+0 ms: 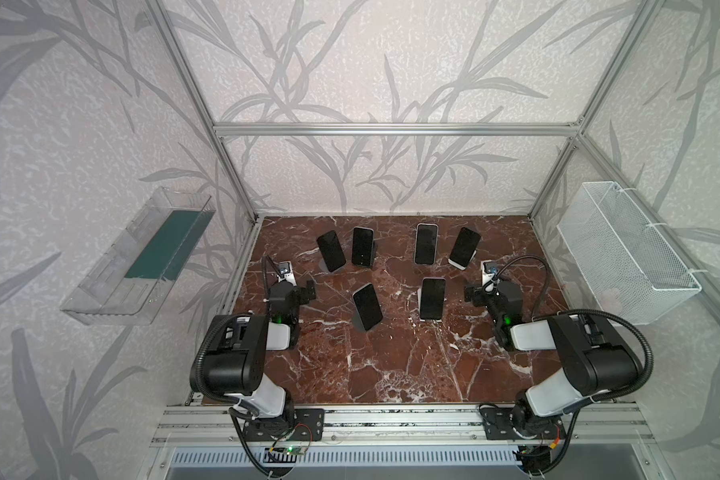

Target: Remove the phone from the phone stand

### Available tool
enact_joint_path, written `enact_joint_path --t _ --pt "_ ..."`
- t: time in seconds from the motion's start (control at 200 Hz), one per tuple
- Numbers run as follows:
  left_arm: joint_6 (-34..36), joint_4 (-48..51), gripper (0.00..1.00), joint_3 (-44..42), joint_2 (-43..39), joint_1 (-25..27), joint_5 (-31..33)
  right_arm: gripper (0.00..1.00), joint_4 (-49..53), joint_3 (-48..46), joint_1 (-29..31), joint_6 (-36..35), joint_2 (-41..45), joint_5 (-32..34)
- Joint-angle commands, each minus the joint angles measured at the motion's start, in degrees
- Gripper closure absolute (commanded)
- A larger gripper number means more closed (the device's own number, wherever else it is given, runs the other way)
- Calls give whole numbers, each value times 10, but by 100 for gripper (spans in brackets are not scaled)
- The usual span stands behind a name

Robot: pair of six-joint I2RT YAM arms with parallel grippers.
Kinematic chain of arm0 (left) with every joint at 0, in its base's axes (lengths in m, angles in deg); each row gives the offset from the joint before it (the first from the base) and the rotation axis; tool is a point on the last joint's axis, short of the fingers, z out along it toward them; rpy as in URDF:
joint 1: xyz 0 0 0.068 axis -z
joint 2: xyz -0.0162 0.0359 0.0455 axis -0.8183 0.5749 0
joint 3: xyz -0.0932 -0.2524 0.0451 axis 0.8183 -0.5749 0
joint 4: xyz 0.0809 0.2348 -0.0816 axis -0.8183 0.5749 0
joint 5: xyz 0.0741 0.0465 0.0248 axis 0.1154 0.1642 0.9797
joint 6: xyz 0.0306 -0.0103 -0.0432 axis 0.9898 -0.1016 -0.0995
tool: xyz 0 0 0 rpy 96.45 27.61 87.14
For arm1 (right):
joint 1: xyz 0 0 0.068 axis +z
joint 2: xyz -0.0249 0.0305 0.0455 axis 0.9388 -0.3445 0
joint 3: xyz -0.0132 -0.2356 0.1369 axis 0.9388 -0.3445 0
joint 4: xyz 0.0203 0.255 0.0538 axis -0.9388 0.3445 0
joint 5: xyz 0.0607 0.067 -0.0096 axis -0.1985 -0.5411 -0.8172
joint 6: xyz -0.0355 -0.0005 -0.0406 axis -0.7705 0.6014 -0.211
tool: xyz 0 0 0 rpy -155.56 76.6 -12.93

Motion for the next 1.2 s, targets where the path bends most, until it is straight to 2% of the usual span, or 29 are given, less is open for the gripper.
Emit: enact_joint_path --t 0.0,0.315,1.195 --pt "6 -2 1 9 -4 2 -1 1 -30 -5 11 -8 -6 19" --pt "6 -2 1 9 -4 3 -2 1 -60 -16 23 -16 -10 47" --pt "6 -1 1 9 -4 2 -1 1 -56 -15 24 -16 -10 48"
